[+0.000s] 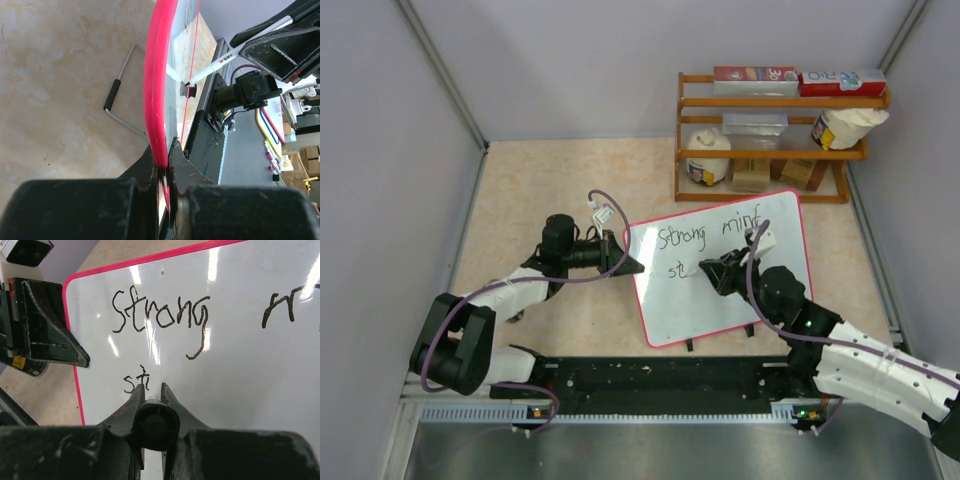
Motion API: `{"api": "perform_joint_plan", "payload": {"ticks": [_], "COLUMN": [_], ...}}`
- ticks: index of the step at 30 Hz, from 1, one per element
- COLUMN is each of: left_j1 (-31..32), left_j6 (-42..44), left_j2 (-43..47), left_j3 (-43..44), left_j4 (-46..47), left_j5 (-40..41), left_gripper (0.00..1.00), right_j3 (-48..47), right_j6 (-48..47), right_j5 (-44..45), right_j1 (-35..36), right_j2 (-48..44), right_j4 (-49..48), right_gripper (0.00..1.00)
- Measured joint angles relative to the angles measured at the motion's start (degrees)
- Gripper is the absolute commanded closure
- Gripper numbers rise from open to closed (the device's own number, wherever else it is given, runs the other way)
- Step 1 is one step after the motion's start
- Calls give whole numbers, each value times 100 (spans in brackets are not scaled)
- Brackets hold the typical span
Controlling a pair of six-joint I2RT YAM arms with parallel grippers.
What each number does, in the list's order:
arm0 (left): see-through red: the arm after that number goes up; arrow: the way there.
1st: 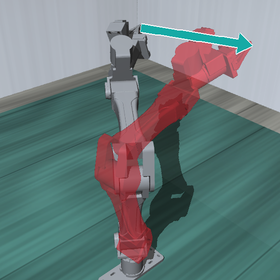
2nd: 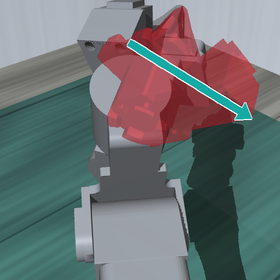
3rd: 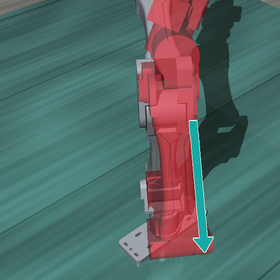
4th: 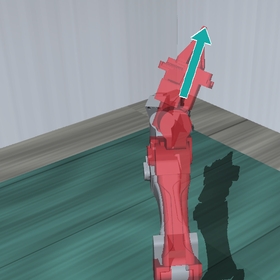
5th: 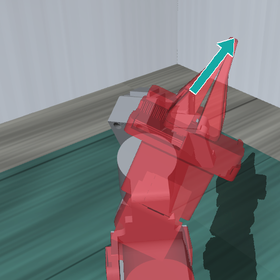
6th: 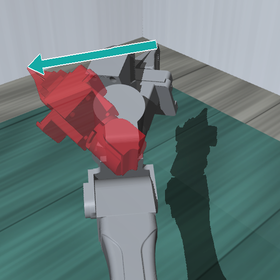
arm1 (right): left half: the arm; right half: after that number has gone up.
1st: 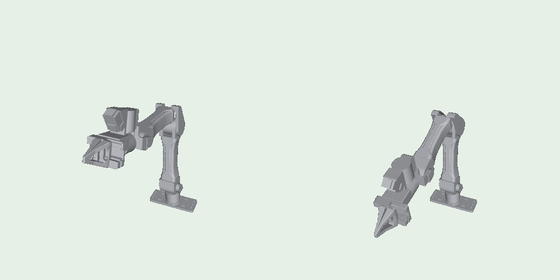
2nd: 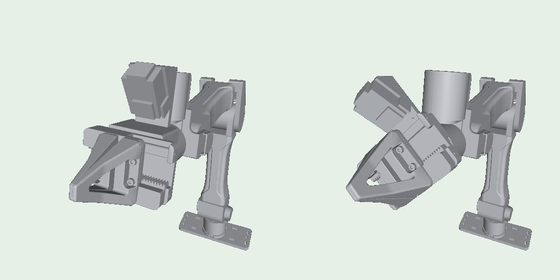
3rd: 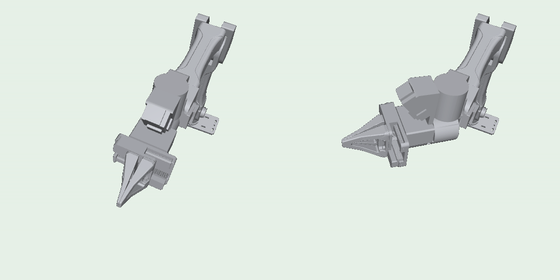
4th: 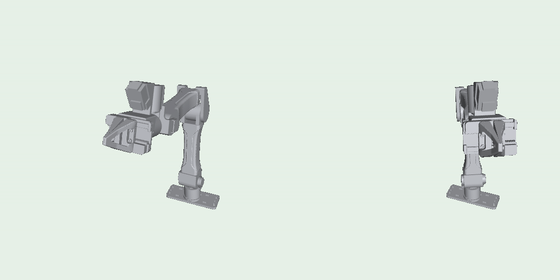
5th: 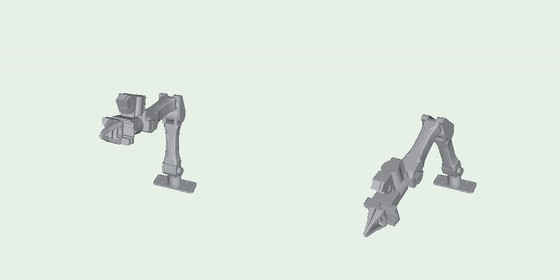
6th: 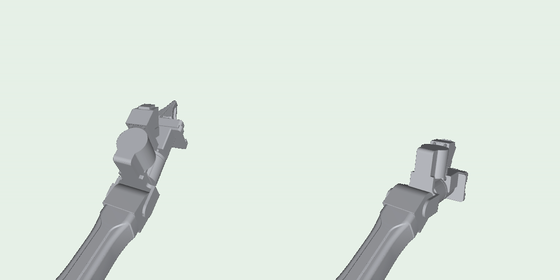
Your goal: Write a sentence on the whiteboard
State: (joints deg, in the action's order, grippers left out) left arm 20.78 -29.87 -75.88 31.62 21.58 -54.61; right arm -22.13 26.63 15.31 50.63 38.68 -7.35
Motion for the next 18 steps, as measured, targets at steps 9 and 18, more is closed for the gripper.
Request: {"api": "perform_joint_plan", "payload": {"ticks": [9,18], "left_j1": [2,2], "left_j6": [2,2], "left_j2": [0,0], "left_j3": [0,0], "left_j4": [13,20], "left_j5": [-20,-22], "left_gripper": [100,100], "right_j3": [-61,-345], "right_j6": [-127,-352], "right_j5": [162,393], "right_j1": [0,0], "right_j2": [-85,35], "right_j4": [0,-111], "right_gripper": [100,100]}}
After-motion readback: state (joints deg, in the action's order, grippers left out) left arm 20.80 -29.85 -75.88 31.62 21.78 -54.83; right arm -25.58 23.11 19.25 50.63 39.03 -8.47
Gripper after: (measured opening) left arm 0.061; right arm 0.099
